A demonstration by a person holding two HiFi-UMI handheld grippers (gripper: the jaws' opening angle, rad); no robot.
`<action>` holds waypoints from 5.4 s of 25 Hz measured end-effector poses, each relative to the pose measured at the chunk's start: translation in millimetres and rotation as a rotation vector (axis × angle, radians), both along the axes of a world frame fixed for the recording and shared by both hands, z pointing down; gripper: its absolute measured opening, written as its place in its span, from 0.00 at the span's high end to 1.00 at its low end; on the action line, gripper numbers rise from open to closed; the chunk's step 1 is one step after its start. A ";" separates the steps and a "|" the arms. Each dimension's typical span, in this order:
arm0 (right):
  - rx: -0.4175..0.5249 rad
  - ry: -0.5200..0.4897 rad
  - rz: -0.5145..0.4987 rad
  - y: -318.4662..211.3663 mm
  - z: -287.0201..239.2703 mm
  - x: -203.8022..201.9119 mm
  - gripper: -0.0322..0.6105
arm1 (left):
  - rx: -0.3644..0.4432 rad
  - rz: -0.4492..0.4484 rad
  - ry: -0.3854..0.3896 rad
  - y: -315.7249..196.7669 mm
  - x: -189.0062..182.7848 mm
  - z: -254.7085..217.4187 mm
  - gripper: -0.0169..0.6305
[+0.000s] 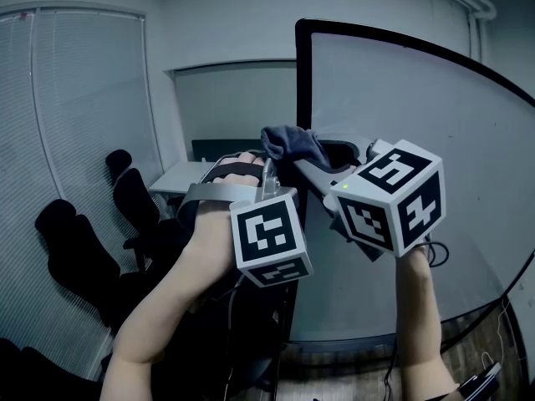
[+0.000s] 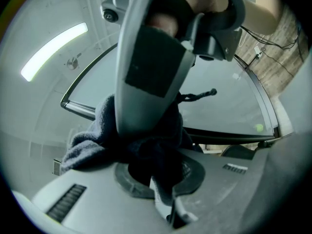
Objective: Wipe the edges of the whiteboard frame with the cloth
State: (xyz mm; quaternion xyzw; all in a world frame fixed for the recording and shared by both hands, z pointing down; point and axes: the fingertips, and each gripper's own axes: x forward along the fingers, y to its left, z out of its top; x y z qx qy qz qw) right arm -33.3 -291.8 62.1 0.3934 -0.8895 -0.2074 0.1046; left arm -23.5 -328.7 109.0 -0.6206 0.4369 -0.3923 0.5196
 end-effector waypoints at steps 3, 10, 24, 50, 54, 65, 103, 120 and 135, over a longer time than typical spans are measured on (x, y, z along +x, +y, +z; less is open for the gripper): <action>-0.007 -0.007 -0.003 -0.7 3.5 0.2 0.80 | -0.003 -0.002 -0.005 -0.9 0.1 3.6 0.94; -0.019 -0.023 -0.017 2.2 17.1 -0.4 0.80 | -0.005 0.003 -0.001 0.9 -0.1 17.6 0.94; -0.066 -0.036 -0.029 -0.1 51.0 -1.4 0.80 | -0.024 0.000 -0.012 -2.6 -0.8 52.6 0.94; -0.143 -0.070 -0.016 -0.2 101.5 -1.9 0.80 | -0.094 -0.006 -0.057 -3.0 -2.3 107.5 0.94; -0.155 -0.062 -0.002 -0.1 115.0 -2.1 0.80 | -0.121 0.005 -0.052 -1.4 0.6 120.0 0.94; -0.183 -0.088 0.007 1.8 136.4 -0.6 0.80 | -0.159 -0.009 -0.098 -0.5 -1.4 141.1 0.94; -0.423 -0.171 -0.006 1.5 240.2 -3.0 0.80 | -0.365 -0.034 -0.166 3.7 -5.9 251.1 0.94; -0.560 -0.238 -0.028 1.8 279.7 -4.6 0.80 | -0.468 -0.045 -0.180 6.1 -8.1 293.9 0.93; -0.638 -0.300 -0.051 2.2 308.6 -9.8 0.80 | -0.510 -0.069 -0.180 8.4 -15.2 322.7 0.93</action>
